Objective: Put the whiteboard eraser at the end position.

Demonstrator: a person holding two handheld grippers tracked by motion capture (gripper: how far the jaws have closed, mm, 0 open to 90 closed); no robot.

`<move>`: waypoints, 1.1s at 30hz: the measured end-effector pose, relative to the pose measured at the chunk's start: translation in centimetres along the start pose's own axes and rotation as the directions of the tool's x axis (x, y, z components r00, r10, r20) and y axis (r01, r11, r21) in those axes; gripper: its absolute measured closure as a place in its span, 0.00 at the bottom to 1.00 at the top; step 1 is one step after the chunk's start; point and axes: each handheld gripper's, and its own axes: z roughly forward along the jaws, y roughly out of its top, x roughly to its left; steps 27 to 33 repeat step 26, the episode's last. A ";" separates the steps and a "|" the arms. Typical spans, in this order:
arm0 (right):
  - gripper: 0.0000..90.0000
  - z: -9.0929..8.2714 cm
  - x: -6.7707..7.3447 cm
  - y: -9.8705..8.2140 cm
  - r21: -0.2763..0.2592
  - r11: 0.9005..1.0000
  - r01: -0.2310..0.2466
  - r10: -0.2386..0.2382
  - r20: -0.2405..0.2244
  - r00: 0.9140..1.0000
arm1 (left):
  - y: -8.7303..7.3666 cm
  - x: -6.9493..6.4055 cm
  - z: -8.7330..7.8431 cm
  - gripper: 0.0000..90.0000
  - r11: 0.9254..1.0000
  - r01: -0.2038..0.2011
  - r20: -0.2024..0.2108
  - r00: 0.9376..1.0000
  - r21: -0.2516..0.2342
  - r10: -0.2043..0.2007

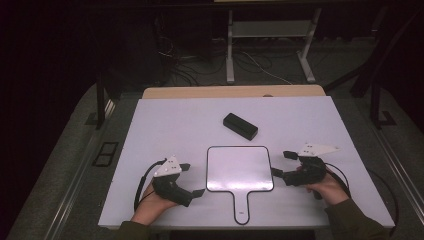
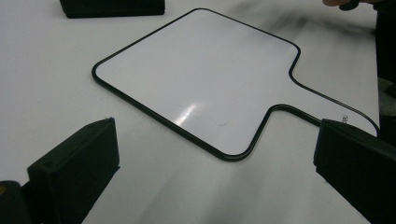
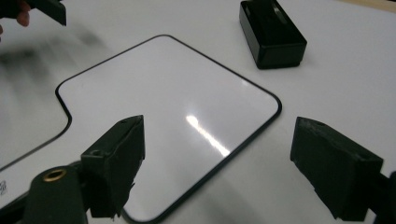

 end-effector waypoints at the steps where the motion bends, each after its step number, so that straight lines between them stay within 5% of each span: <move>1: 0.18 -0.2 0.0 -0.3 0.004 1.000 0.000 0.000 0.001 1.000 | 0.0 0.0 0.0 0.00 1.000 0.004 0.000 1.000 0.001 -0.004; 13: 0.18 -2.1 0.3 -2.8 0.009 0.999 -0.037 0.037 0.002 0.999 | 0.0 -0.1 0.0 0.00 1.000 0.003 -0.001 1.000 0.001 -0.003; 18: 0.18 -2.5 0.6 -3.6 0.039 0.999 -0.016 0.016 0.009 1.000 | 0.0 -0.1 0.0 0.00 1.000 0.003 -0.004 1.000 0.004 -0.003; 33: 0.18 -2.9 0.6 -4.1 0.061 0.998 -0.022 0.021 0.020 1.000 | -0.1 0.0 -0.1 0.00 1.000 0.003 -0.011 1.000 0.008 -0.003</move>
